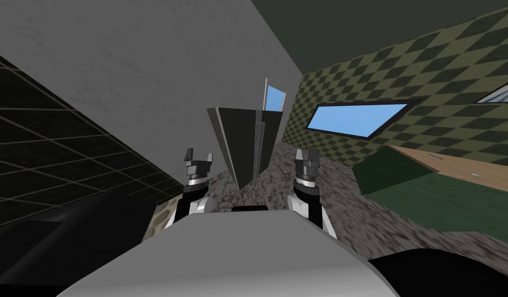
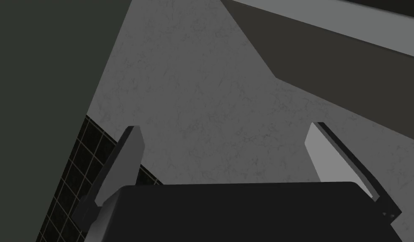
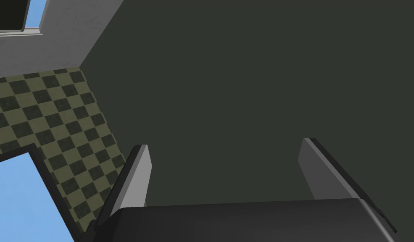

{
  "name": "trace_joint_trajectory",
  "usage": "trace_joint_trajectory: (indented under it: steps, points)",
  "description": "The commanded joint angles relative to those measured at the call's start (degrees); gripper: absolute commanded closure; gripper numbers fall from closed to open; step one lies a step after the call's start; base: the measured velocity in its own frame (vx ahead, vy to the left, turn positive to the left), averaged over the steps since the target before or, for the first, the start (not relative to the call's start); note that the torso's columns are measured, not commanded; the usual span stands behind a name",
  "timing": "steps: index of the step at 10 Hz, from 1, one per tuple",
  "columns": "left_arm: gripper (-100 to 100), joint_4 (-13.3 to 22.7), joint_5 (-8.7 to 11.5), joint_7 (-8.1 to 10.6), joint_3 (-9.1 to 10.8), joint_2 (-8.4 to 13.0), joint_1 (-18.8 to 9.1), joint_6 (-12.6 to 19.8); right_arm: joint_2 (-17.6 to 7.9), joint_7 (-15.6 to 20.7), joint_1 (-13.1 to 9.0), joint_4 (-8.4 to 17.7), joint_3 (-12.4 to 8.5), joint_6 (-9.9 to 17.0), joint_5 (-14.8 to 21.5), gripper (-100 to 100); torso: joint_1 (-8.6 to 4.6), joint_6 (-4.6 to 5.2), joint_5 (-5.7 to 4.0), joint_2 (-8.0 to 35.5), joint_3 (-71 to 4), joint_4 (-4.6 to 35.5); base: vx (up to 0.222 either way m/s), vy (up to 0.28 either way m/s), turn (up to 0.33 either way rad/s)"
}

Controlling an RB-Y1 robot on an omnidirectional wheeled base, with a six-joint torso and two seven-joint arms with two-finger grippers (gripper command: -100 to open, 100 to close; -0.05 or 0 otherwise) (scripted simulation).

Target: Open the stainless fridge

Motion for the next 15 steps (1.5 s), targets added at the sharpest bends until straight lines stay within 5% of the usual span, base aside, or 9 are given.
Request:
trace_joint_trajectory:
  steps: [1,9,10,15]
  points:
    - [0,0.00,0.00,0.00,0.00,0.00,0.00,0.00,0.00,0.00,0.00,0.00,0.00,0.00,0.00,0,0.00,0.00,0.00,2.32,-4.67,2.35,0.000,0.000,0.000]
    - [0,-0.02,0.00,0.00,0.00,0.00,0.00,-0.01,0.00,0.00,0.00,-0.02,0.00,-0.01,0.00,0,0.00,0.00,0.00,35.39,-70.73,35.37,0.000,0.000,0.000]
    - [-100,0.46,-0.20,0.17,0.51,2.07,-1.08,0.75,0.00,0.00,0.00,-0.02,0.00,-0.01,0.00,0,0.00,0.00,0.00,39.62,-79.19,39.60,0.006,-0.030,0.002]
    - [-100,4.11,-1.90,1.70,4.59,7.40,-8.96,7.09,0.02,0.00,0.01,0.01,0.02,0.00,0.00,0,-0.11,0.00,-0.04,42.16,-84.64,42.25,0.000,-0.142,0.007]
